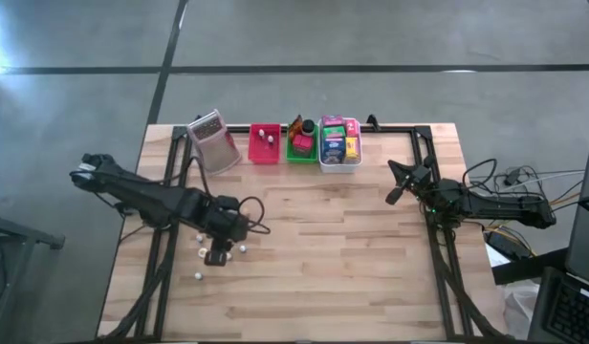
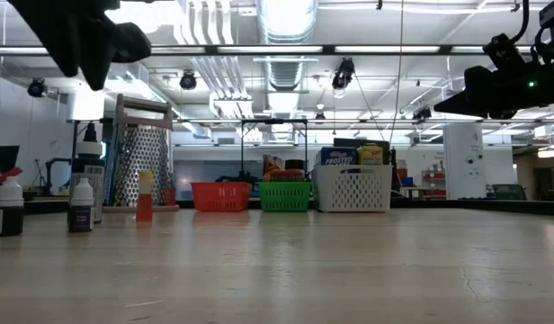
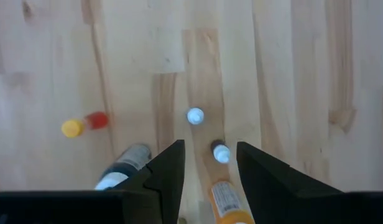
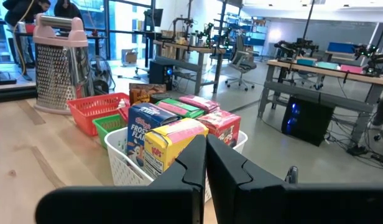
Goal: Pick & Place Kitchen Items
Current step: Put the small black food coloring bottle into the red bin
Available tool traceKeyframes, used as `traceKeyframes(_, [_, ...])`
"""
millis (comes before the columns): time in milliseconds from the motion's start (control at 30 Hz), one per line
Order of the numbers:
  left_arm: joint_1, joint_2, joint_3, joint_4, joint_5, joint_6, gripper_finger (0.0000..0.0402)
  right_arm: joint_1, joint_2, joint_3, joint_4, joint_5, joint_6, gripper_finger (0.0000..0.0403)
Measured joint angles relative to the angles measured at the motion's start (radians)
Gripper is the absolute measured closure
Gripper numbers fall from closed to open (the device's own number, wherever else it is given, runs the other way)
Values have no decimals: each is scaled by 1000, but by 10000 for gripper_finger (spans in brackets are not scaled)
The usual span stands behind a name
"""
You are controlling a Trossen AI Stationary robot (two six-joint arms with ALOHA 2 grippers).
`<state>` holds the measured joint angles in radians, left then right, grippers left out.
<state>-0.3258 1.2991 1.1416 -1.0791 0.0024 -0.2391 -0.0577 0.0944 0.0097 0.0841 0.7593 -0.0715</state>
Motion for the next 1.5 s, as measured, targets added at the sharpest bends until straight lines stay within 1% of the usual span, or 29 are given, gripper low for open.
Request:
traceKeyframes(133, [-39,0,-7,2,-12,-17,250,0,0,0,0,0,0,394])
traceKeyframes(267, [-60,0,-41,33,-27,-18,250,0,0,0,0,0,0,394])
traceKeyframes(367, [-60,0,-86,85,-30,-41,250,0,0,0,0,0,0,394])
traceKeyframes(567, [-57,3,-201,244,-18,-47,250,0,0,0,0,0,0,394])
traceKeyframes(733, [-57,20,-245,263,-18,-41,250,0,0,0,0,0,0,394])
traceKeyframes(867, [-56,43,-265,303,-18,-19,250,0,0,0,0,0,0,394])
traceKeyframes(1033, [-52,86,-269,313,-20,10,250,0,0,0,0,0,0,394])
traceKeyframes(1500, [5,155,-272,375,-20,59,250,0,0,0,0,0,0,394])
